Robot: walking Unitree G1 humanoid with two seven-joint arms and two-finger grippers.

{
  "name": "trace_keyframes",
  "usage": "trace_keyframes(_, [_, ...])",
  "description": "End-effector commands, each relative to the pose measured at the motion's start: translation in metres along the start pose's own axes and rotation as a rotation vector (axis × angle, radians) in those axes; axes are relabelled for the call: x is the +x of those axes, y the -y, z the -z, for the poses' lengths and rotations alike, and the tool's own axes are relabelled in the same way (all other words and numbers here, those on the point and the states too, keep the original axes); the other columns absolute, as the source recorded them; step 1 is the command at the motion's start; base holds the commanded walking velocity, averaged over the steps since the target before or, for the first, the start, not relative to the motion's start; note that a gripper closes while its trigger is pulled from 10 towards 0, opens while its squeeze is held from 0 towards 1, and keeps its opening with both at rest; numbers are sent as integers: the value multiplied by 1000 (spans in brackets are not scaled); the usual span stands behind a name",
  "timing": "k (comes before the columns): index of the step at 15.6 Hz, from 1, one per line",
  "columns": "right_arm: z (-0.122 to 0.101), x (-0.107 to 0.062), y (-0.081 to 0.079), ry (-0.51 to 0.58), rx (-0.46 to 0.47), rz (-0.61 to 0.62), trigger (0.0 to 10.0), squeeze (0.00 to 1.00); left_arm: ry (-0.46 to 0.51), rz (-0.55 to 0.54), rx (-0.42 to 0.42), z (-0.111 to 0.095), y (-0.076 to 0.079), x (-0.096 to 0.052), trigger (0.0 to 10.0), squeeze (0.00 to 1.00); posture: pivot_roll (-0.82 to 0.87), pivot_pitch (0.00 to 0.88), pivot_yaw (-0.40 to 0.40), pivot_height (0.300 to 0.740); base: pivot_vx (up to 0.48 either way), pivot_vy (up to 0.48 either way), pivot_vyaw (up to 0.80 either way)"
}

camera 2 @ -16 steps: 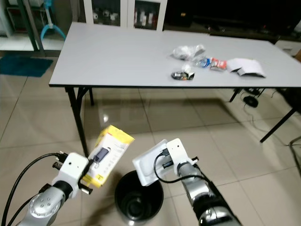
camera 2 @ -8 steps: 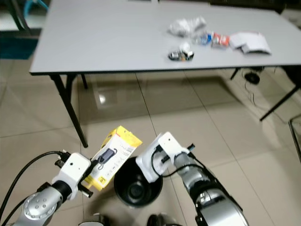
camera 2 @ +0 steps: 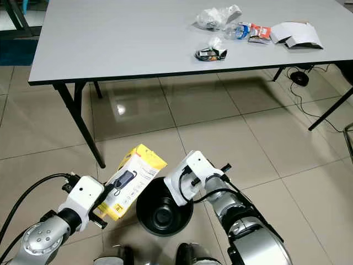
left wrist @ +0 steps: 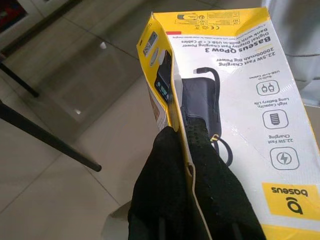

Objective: Picking trash to rubbish bin

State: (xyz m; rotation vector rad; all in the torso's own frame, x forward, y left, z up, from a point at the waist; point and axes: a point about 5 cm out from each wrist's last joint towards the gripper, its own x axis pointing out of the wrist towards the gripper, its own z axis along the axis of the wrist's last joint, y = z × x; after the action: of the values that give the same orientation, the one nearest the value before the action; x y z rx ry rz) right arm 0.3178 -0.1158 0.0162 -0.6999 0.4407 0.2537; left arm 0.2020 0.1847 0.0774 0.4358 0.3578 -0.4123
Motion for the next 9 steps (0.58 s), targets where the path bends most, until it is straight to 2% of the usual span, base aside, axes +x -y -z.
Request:
trace_keyframes(1, [0,0,2,0,-9,15,10000,0,6,24,2,-2,4,-3,10000,0,14,240,-117,740,0,0,0])
trace_keyframes(3, [-6,1,2,17,9,12,10000,0,-5,18,6,0,4,-5,10000,0,22,237,-125,740,0,0,0])
trace_keyframes(4, [-10,2,1,28,35,19,10000,996,-10,9,5,2,3,-6,10000,0,28,236,-130,740,0,0,0])
trace_keyframes(9, [-11,2,-3,2,135,-2,10000,1000,-20,-19,4,3,-2,-9,10000,0,45,230,-140,740,0,0,0])
